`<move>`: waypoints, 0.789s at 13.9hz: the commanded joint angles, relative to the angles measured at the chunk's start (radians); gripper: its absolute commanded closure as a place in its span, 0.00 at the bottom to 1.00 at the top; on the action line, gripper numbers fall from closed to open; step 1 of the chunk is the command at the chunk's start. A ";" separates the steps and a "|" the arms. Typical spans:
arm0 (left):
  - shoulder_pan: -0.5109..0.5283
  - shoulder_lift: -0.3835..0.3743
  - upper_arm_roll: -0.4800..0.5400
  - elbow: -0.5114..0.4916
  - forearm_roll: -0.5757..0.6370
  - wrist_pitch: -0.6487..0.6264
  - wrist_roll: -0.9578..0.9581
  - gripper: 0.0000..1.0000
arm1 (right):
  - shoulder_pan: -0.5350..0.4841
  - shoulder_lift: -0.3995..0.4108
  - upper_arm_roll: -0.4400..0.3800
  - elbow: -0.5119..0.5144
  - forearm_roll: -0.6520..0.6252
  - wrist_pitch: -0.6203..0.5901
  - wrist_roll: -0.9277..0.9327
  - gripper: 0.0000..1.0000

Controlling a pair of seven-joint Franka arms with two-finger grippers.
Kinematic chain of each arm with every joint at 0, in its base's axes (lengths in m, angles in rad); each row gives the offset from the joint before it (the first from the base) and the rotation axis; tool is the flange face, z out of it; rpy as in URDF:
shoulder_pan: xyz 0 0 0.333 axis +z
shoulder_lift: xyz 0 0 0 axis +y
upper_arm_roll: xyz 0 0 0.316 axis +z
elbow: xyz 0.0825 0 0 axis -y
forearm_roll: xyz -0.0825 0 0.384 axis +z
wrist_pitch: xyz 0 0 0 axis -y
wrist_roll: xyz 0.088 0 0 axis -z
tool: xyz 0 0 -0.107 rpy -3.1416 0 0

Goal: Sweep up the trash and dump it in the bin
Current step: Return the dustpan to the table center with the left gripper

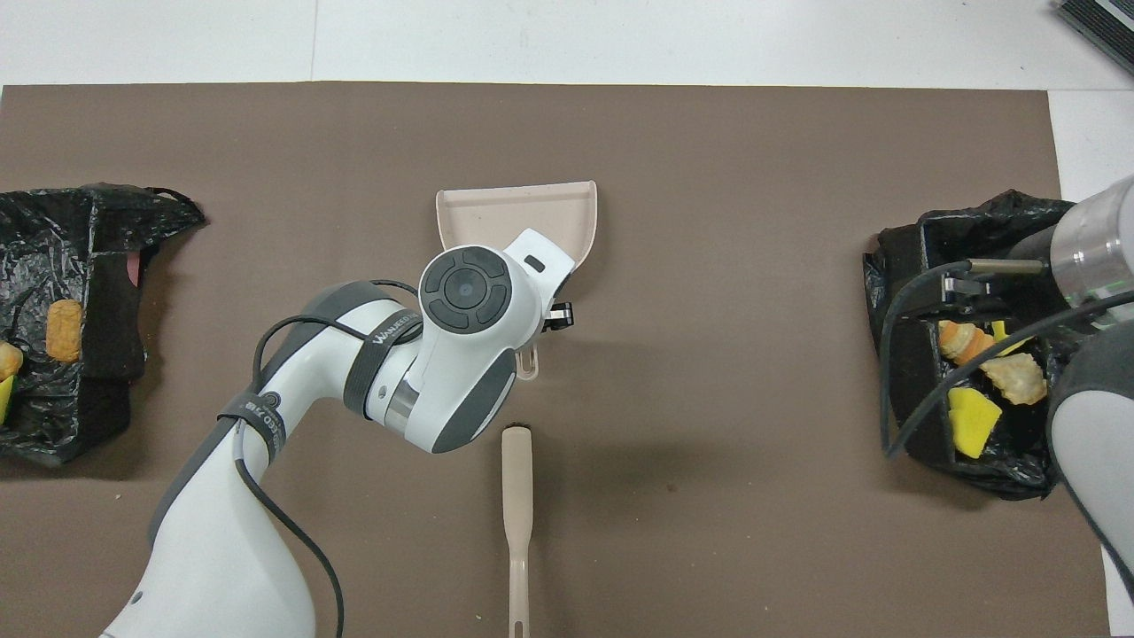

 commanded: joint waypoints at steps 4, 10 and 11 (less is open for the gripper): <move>0.101 -0.099 0.022 0.022 -0.004 -0.105 0.088 0.00 | -0.005 0.003 0.004 0.006 0.016 0.013 0.002 0.00; 0.316 -0.160 0.022 0.079 -0.016 -0.243 0.389 0.00 | -0.005 0.003 0.004 0.006 0.014 0.011 0.002 0.00; 0.351 -0.174 0.022 0.079 -0.016 -0.266 0.433 0.00 | -0.005 0.003 0.004 0.006 0.013 0.011 0.002 0.00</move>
